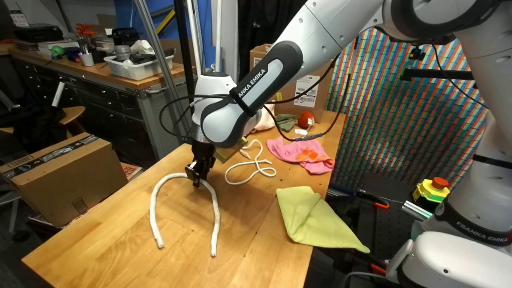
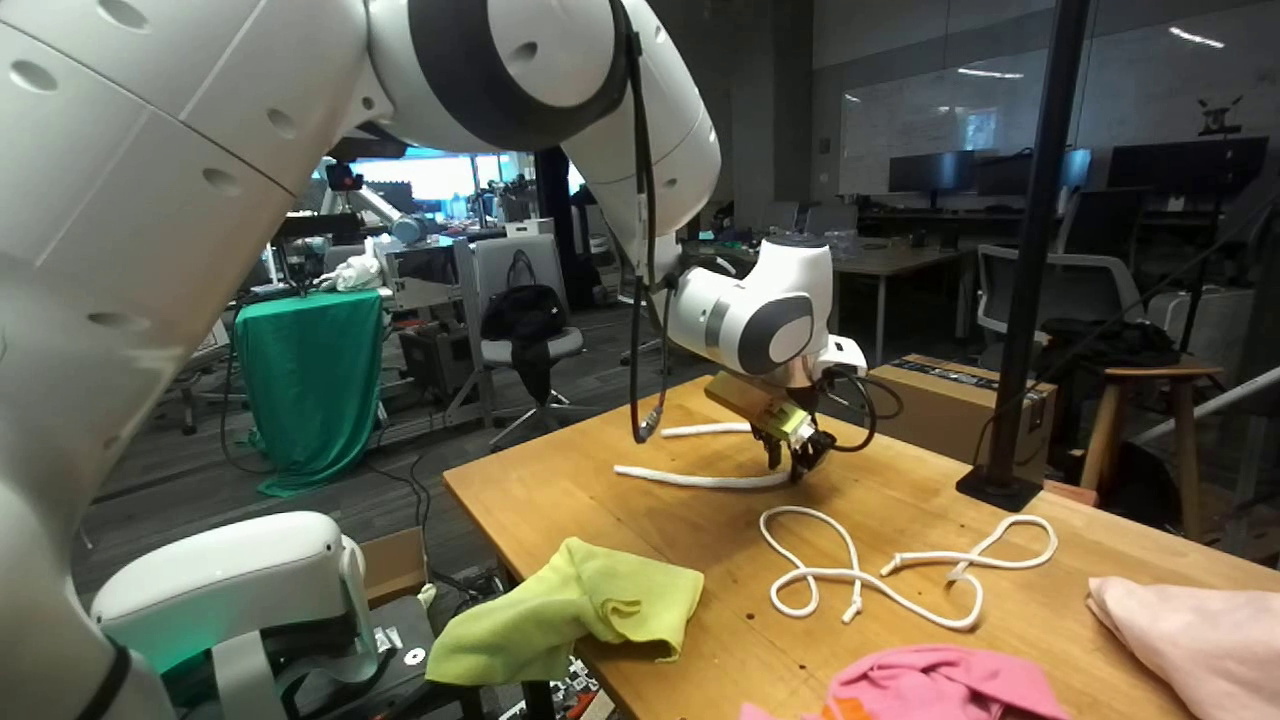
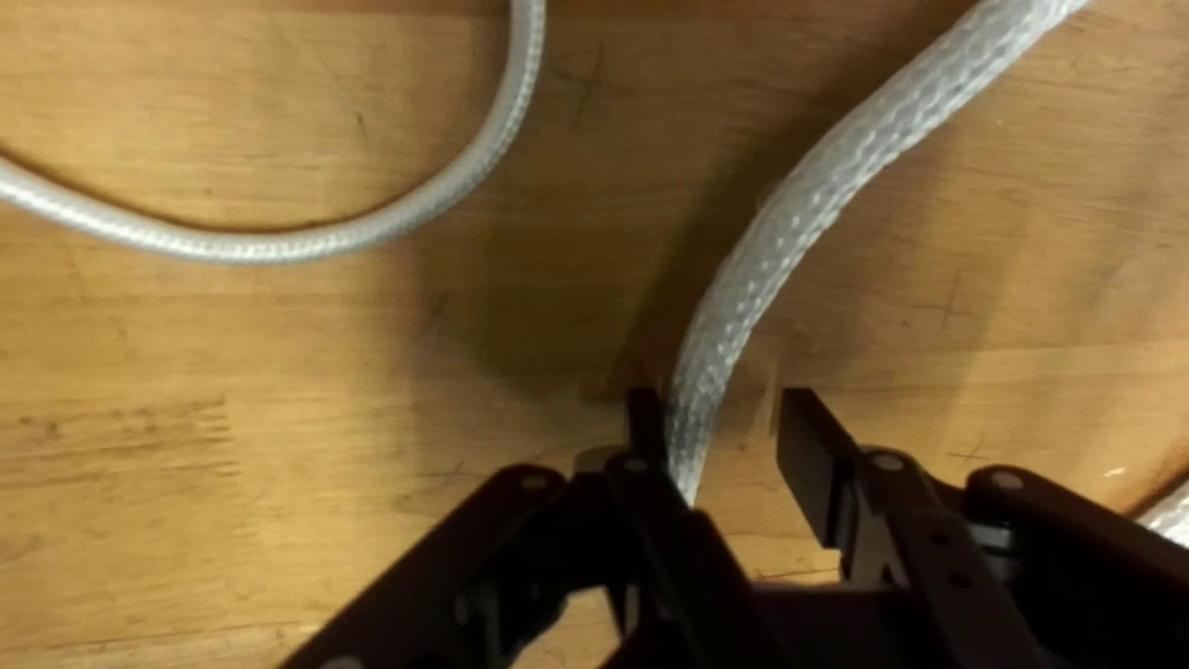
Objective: Pick up the clothes from the table and put them around the table.
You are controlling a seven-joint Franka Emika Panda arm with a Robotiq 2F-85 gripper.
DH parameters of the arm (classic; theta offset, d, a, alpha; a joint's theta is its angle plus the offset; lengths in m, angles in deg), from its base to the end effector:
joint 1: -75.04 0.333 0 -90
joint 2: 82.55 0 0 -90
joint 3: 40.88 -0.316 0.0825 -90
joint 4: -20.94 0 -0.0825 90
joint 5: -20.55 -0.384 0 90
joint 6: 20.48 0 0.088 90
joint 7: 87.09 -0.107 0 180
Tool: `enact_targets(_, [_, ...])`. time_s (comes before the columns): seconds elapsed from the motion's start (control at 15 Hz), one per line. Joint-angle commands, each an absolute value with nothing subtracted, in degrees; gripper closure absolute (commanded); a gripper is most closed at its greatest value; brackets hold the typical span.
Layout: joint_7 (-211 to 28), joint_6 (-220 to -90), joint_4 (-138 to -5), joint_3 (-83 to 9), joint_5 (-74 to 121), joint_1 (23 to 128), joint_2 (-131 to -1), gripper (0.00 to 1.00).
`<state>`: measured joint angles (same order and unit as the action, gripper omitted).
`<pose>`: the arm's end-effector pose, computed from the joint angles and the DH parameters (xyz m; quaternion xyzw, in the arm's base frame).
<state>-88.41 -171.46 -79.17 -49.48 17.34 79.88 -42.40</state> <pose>0.6669 0.1472 0.1943 -0.9916 -0.0600 -0.0872 0.0740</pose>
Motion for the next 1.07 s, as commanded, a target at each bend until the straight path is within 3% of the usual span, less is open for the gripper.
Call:
enact_targets(0.0, [-87.73, -169.76, -78.84, -48.85, 17.26, 80.71, -41.95, 0.28])
enact_targets(0.27, [-91.10, -168.68, -79.36, -44.92, 20.47, 83.95, -42.59, 0.01])
enact_targets(0.6, [-100.42, -166.32, -81.14, -35.46, 29.70, 90.36, -44.28, 0.00])
enact_targets(1.0, [-102.97, -164.18, -84.35, -33.89, 34.80, 91.79, -48.56, 0.00])
